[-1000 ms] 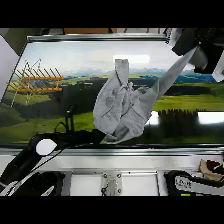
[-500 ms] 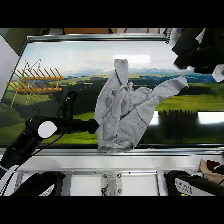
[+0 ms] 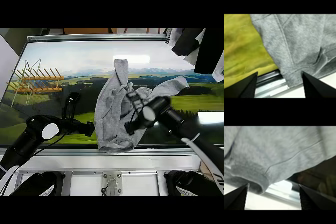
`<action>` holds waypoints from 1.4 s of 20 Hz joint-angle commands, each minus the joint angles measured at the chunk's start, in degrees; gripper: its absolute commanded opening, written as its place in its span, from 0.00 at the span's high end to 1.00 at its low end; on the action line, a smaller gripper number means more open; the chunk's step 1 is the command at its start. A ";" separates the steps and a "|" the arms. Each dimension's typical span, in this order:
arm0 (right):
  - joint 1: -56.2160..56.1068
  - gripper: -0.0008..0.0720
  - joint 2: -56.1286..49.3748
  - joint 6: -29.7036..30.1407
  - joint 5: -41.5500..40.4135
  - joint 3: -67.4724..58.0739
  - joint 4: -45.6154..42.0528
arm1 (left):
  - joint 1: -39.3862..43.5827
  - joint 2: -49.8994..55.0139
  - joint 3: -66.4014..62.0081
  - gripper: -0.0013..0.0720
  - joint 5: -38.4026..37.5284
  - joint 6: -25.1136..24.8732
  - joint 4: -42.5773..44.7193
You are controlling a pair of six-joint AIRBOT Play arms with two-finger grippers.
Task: Fold the clothes and pants, and hang the long-sleeved shirts on hangers.
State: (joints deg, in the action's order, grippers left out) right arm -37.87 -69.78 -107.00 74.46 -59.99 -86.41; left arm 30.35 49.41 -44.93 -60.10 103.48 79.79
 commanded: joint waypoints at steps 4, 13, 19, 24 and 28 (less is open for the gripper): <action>-6.56 0.06 -1.88 -8.79 -10.56 12.15 -0.63 | 0.26 0.04 -0.07 0.22 -0.57 -0.11 1.66; -6.56 0.62 -6.58 -8.81 -12.96 12.15 -3.50 | 1.60 0.07 3.41 0.22 -1.14 -0.11 1.11; -6.45 0.97 -0.61 -8.81 -6.95 10.58 -5.75 | 15.26 2.93 5.22 0.22 5.62 1.88 1.57; -6.45 0.97 7.48 -9.35 -0.35 9.64 -5.77 | 18.18 15.72 -1.27 0.22 5.55 1.79 1.77; -6.43 0.96 10.47 -10.71 1.05 9.60 -5.73 | 18.18 21.73 -4.33 0.22 4.02 -0.22 1.84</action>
State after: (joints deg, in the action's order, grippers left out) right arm -44.34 -61.73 -116.77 73.56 -50.22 -92.05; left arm 48.05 66.96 -47.16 -55.22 104.51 81.49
